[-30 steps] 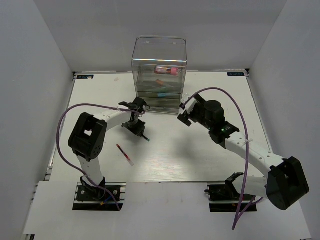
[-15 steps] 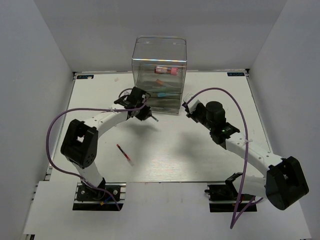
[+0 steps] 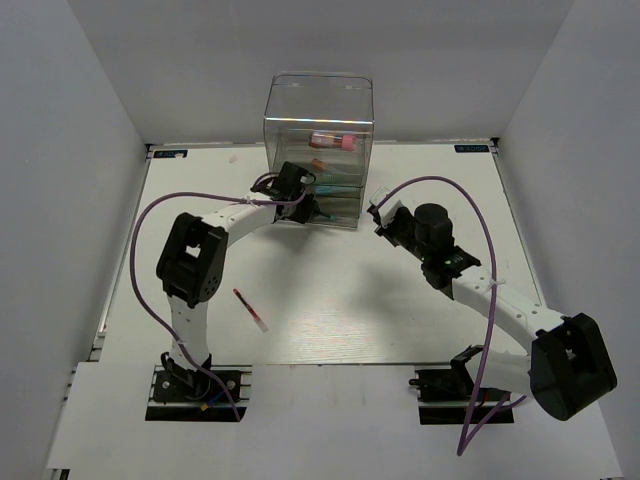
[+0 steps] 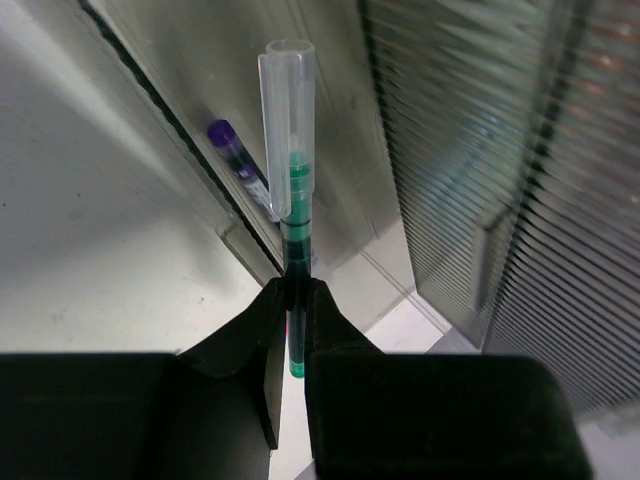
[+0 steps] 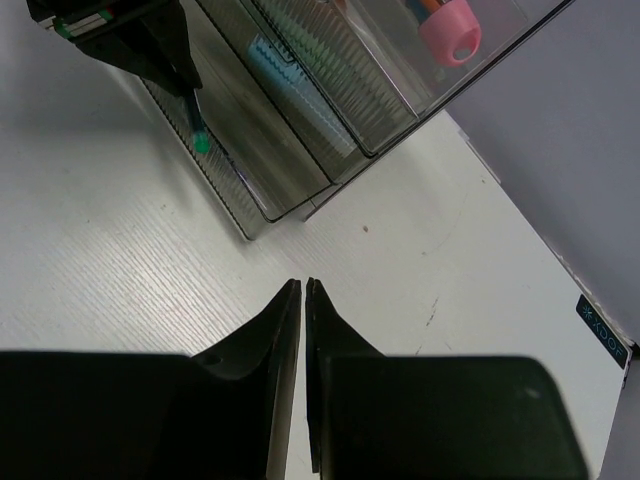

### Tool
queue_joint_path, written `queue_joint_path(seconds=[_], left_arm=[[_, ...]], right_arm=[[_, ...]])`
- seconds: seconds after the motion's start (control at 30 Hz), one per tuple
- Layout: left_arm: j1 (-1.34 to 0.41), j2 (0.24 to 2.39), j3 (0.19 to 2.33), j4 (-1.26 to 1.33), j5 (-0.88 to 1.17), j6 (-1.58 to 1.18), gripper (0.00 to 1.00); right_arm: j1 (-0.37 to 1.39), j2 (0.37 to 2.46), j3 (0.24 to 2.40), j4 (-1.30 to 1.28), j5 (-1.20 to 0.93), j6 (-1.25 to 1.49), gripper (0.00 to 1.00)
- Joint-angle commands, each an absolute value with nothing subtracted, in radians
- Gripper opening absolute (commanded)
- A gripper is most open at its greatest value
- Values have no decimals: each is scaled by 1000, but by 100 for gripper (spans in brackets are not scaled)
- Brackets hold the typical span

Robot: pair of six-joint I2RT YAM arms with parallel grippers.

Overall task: Sort the stationery into containers
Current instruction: Place the pen in the drawer, then pick up the pen from the center of the board.

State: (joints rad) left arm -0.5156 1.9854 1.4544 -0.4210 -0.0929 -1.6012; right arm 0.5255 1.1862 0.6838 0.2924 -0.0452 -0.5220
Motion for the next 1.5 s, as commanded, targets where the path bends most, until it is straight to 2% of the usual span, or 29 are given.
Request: queue_joint_path(seconds=[0.0, 0.13, 0.2, 0.23, 0.27, 0.37, 0.53, 0.67, 0.87, 0.93, 1.0, 1.03, 1.07, 1.1, 1.27, 1.33, 1.4, 1.47], left_arm=[[-520, 1963, 1503, -390, -109, -1686, 5], [-520, 1986, 1557, -402, -130, -1706, 5], [-520, 1996, 1557, -413, -130, -1715, 9], [-520, 1996, 1566, -413, -130, -1715, 12], [-520, 2005, 1566, -413, -121, -1726, 21], [-520, 2016, 1566, -413, -98, -1726, 38], [-520, 2016, 1566, -413, -86, -1726, 51], [-520, 2003, 1566, -413, -68, -1726, 54], [-520, 1899, 1523, -402, -17, -1571, 57], [-520, 1824, 1482, -426, -17, -1495, 57], [-520, 1767, 1424, -465, -29, -1355, 57], [-520, 1708, 1399, -483, -44, -1307, 61], [-520, 1678, 1373, -504, -54, -1264, 64], [-520, 1649, 1312, -534, -66, -1208, 68], [-499, 1494, 1073, -750, -149, -1192, 96], [-499, 1424, 1014, -776, -149, -1212, 96], [-499, 1370, 939, -776, -159, -1236, 96], [-499, 1293, 885, -810, -198, -1282, 96]], right_arm=[[517, 1167, 678, 351, -63, -499, 11], [514, 1167, 675, 350, -69, -497, 13], [514, 1166, 676, 351, -72, -495, 14], [515, 1167, 673, 351, -74, -494, 16], [514, 1166, 672, 353, -75, -495, 16], [509, 1164, 672, 351, -83, -494, 19], [508, 1166, 666, 350, -91, -494, 24], [505, 1164, 667, 345, -106, -497, 26], [497, 1163, 675, 282, -230, -512, 51], [499, 1169, 680, 265, -276, -518, 56], [497, 1170, 681, 252, -294, -522, 66], [499, 1172, 681, 250, -314, -520, 71], [497, 1173, 680, 247, -322, -520, 88], [499, 1177, 678, 247, -330, -519, 90], [497, 1195, 686, 206, -405, -508, 90], [497, 1221, 704, 190, -391, -491, 90], [488, 1235, 721, 181, -370, -485, 74], [486, 1244, 729, 175, -368, -473, 49]])
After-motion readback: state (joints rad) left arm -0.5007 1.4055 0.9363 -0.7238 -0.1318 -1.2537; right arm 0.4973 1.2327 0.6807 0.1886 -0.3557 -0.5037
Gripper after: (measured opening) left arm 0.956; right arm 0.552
